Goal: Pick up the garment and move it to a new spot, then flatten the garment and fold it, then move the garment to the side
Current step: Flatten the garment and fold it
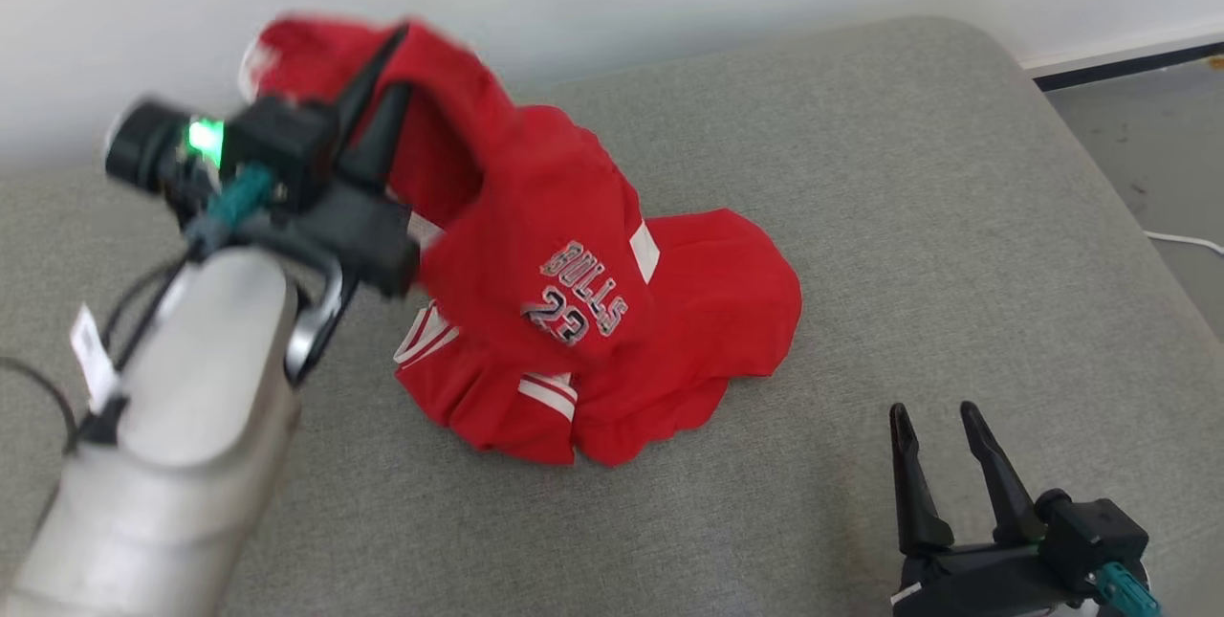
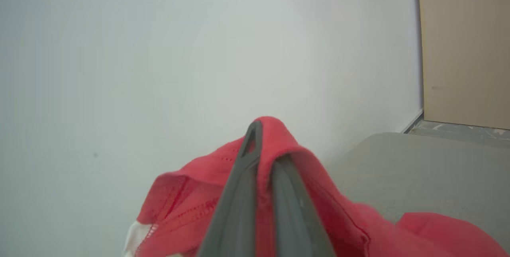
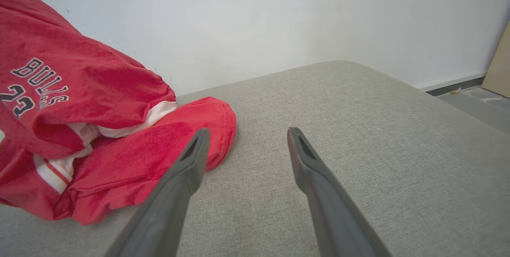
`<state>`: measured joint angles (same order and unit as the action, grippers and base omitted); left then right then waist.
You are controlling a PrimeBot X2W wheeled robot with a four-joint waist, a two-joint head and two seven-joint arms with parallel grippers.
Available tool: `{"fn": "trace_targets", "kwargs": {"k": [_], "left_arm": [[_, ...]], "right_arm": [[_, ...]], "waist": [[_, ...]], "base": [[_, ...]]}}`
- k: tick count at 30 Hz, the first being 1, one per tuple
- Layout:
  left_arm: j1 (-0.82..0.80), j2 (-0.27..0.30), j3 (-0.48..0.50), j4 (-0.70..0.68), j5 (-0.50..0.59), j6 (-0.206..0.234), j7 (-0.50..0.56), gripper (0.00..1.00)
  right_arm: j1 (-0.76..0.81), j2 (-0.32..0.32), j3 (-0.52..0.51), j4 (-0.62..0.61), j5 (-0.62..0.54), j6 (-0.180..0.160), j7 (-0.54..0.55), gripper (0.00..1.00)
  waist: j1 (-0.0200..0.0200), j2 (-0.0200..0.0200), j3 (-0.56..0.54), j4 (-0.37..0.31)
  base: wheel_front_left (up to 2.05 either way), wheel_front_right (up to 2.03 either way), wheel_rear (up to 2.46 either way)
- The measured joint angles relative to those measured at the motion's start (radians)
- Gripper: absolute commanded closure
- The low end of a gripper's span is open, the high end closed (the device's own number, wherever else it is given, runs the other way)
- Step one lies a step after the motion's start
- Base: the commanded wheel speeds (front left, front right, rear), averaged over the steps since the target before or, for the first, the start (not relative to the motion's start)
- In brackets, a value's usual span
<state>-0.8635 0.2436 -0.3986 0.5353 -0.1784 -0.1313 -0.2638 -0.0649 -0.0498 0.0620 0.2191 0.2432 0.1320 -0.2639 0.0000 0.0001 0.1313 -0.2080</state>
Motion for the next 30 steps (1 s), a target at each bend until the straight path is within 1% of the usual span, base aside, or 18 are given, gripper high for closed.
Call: {"fn": "trace_targets", "kwargs": {"k": [6,11,14,23,30], "left_arm": [[-0.24,0.015,-0.102,0.001,-0.062,0.0,0.022,1.0],[-0.438,-0.009,-0.1,0.005,-0.135,0.0,0.018,1.0],[-0.505,-0.008,-0.105,0.023,-0.16,0.0,0.017,1.0],[-0.512,0.027,-0.121,0.071,-0.192,0.0,0.007,1.0],[-0.49,0.034,-0.117,0.08,-0.202,0.0,0.003,1.0]], "right_arm": [[0.016,0.0,-0.011,0.004,0.009,0.0,0.0,0.0],[0.03,0.0,-0.002,0.02,0.019,0.0,0.0,0.0],[0.03,0.0,0.002,0.021,0.021,0.0,0.0,0.0],[0.029,0.0,-0.003,0.028,0.019,0.0,0.0,0.0],[0.028,0.0,-0.003,0.016,-0.001,0.0,0.0,0.0]], "waist": [[0.0,0.0,-0.018,-0.012],[-0.0001,-0.0001,-0.02,-0.006],[0.0,-0.0001,-0.016,-0.002],[0.0,0.0,-0.015,0.036],[0.0,-0.0001,-0.014,0.101]], "base": [[0.0,0.0,0.0],[0.0,0.0,0.0],[0.0,0.0,0.0],[0.0,0.0,0.0],[0.0,0.0,0.0]]}}
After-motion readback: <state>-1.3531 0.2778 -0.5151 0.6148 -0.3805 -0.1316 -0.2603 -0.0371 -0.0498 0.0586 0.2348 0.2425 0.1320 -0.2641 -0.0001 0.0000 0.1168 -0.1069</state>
